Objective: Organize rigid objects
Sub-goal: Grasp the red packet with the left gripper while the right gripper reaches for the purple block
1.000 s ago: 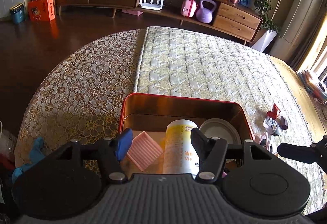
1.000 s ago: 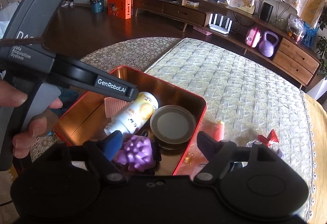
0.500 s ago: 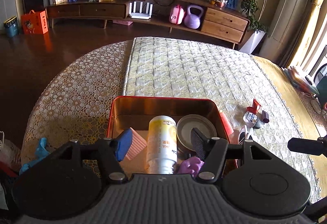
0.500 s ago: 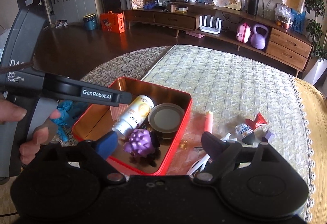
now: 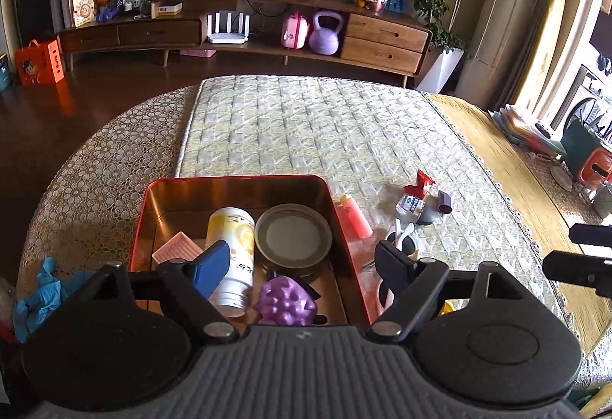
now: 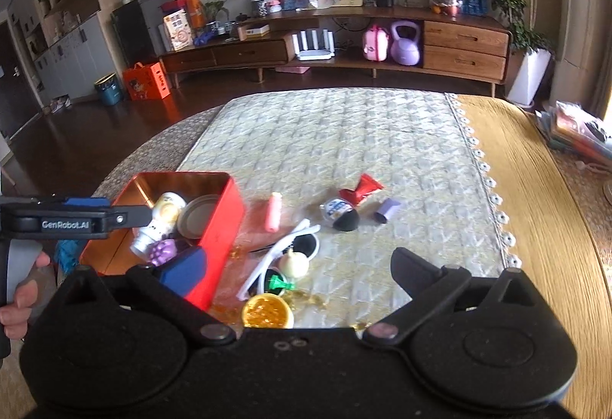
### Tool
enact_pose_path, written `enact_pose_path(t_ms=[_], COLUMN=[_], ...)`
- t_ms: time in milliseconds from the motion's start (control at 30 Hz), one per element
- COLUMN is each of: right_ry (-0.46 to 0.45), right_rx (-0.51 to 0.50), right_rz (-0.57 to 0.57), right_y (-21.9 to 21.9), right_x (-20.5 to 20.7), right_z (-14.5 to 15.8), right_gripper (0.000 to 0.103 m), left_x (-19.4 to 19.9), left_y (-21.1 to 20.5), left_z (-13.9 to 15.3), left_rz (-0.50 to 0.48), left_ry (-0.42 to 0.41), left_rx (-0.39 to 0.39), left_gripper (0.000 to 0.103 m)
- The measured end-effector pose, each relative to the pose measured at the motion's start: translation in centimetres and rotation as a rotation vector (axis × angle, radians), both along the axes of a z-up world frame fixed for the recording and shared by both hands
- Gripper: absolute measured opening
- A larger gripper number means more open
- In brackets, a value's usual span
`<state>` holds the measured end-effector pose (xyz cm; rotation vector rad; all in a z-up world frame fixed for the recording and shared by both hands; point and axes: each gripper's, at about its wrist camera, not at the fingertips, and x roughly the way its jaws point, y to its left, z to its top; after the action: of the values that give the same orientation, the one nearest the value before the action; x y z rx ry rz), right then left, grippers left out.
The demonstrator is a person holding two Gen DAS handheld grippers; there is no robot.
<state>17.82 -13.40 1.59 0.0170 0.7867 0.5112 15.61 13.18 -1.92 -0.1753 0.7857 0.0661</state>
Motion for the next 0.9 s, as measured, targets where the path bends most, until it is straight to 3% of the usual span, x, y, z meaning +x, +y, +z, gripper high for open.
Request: enact_pose_path(t_ms=[433,567,900], right_ry=[0.019,0.018,-0.019], right_rx=[-0.015,-0.046,-0.124], right_rz=[-0.078,-0.043,0.068], right_y=[-5.1,-5.1,-3.4], right_x=[3.3,4.3,7.9], right_z=[-2.2,-3.4,-6.0], right_gripper=[0.103,0.102,0.1], left_x=[2.5,4.1,10.9], left_y=[-5.7,-6.6,-8.8], left_z=[-1.6,-2.0,-2.5], left_rz=[-0.092,-0.1,-0.108], left_ry=[0.023,0.026,0.031], left_rx=[0.053,0.079,0.049], left_gripper=[0.083,0.083,0.083])
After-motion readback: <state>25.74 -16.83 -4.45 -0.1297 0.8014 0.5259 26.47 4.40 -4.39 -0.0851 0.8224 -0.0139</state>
